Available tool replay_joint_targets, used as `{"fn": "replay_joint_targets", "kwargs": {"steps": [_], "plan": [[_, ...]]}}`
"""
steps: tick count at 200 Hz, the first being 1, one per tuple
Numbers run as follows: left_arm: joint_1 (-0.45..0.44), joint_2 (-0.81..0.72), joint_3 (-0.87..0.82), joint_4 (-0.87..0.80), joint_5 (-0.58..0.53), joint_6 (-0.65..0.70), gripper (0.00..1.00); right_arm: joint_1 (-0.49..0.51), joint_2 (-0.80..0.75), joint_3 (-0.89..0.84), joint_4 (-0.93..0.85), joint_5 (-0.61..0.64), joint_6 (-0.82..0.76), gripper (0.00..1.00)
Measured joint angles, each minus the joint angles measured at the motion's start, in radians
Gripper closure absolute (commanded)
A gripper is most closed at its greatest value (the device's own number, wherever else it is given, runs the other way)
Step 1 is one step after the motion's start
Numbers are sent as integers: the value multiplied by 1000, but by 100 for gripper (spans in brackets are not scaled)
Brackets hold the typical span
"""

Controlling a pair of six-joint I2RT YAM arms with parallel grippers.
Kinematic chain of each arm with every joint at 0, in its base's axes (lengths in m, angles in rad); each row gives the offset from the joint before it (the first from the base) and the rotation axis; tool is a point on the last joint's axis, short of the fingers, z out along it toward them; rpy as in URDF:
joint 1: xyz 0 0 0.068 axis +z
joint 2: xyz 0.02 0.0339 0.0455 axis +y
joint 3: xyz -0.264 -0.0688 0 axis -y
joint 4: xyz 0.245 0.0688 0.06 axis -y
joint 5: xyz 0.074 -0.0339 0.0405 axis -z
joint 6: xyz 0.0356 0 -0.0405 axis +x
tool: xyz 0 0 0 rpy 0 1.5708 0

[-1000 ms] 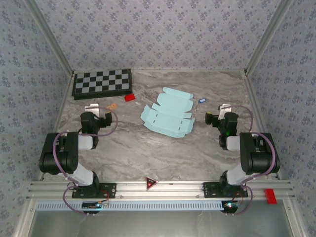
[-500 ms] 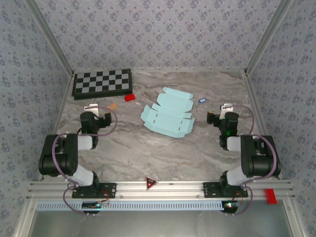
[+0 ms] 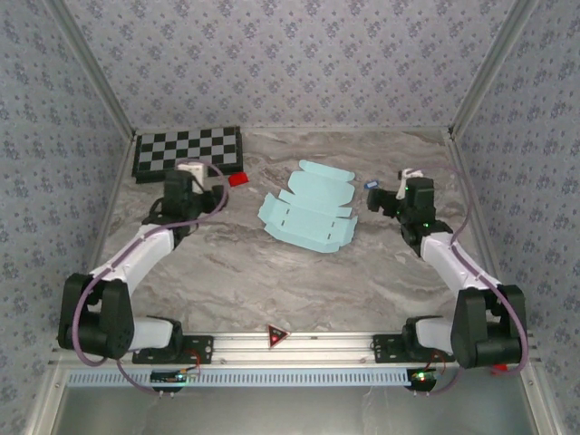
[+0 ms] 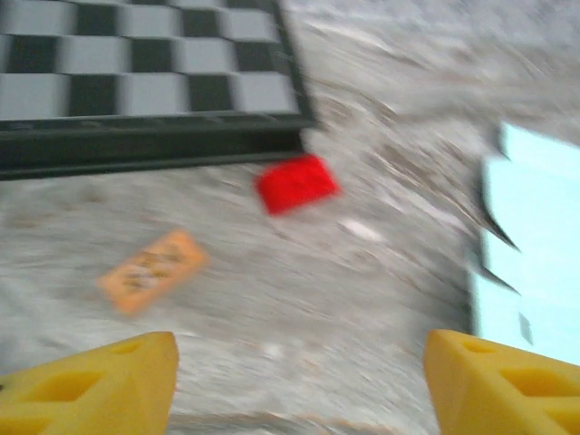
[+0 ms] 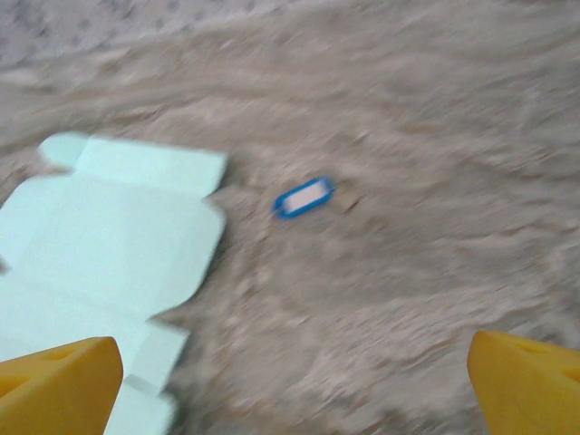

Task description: Fold the paper box

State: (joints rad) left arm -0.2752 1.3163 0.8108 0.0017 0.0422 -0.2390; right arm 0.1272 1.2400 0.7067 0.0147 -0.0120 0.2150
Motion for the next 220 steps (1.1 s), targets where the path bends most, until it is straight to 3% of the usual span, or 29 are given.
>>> {"fn": "replay_joint_targets", "kwargs": {"steps": [25, 60, 77, 112, 140, 220], "plan": [[-142, 46, 78, -64, 51, -13, 62, 144, -20, 11, -93, -14, 33, 11], [-246, 175, 171, -84, 98, -16, 91, 289, -22, 10, -117, -38, 95, 48], [-270, 261, 217, -92, 116, -19, 100, 329, 5, 10, -102, -38, 124, 64], [-277, 445, 332, -111, 165, -21, 100, 382, 115, -3, -30, -48, 183, 87], [-277, 538, 406, -132, 172, -16, 100, 404, 189, -9, 11, -48, 221, 96], [-295, 634, 383, -147, 98, -66, 100, 392, 317, -30, 61, -27, 280, 100]]}}
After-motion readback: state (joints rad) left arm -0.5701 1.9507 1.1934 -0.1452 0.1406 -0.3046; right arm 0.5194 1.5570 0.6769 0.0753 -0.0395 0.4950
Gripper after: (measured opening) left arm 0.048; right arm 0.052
